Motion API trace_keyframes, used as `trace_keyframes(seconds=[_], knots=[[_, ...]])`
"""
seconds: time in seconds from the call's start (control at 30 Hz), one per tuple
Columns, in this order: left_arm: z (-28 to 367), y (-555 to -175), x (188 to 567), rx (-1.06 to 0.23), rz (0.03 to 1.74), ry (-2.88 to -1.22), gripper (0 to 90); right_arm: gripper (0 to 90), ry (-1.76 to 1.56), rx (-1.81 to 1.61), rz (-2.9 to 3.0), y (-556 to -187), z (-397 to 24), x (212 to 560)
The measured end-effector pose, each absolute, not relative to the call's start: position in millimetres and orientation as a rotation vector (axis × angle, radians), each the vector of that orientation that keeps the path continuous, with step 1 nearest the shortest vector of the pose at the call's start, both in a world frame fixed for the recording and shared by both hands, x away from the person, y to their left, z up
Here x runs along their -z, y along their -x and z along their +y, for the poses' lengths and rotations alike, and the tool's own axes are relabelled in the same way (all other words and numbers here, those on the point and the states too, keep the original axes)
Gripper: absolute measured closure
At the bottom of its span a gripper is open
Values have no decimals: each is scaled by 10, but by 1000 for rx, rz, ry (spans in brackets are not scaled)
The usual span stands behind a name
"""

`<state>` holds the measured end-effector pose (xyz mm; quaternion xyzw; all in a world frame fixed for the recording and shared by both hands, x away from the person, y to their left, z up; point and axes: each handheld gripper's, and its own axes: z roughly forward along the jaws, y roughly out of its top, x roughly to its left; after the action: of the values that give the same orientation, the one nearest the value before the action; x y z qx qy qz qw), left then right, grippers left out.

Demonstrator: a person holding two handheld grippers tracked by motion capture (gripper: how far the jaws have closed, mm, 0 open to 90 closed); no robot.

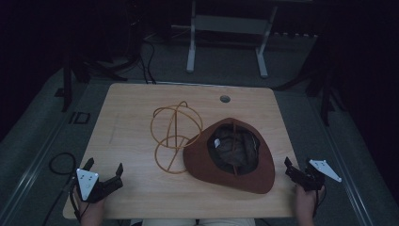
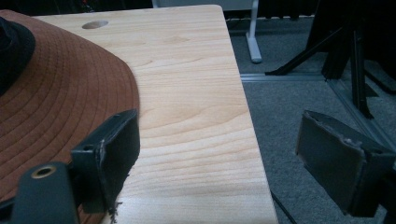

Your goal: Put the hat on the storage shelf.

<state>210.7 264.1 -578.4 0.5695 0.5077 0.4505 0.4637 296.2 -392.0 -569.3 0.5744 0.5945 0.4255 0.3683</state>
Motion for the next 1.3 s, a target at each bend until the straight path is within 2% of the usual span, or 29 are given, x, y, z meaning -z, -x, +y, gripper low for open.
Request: trace_keyframes(seconds=[0.6, 1.3], knots=[[2574, -2107, 5793, -1036, 1237, -1415, 26, 140, -1466, -1076, 1651, -2999, -3833, 5681], [2513, -2125, 5796, -1017, 1213, -1453, 26, 138, -1370, -1148, 1836, -3242, -3356, 5122]])
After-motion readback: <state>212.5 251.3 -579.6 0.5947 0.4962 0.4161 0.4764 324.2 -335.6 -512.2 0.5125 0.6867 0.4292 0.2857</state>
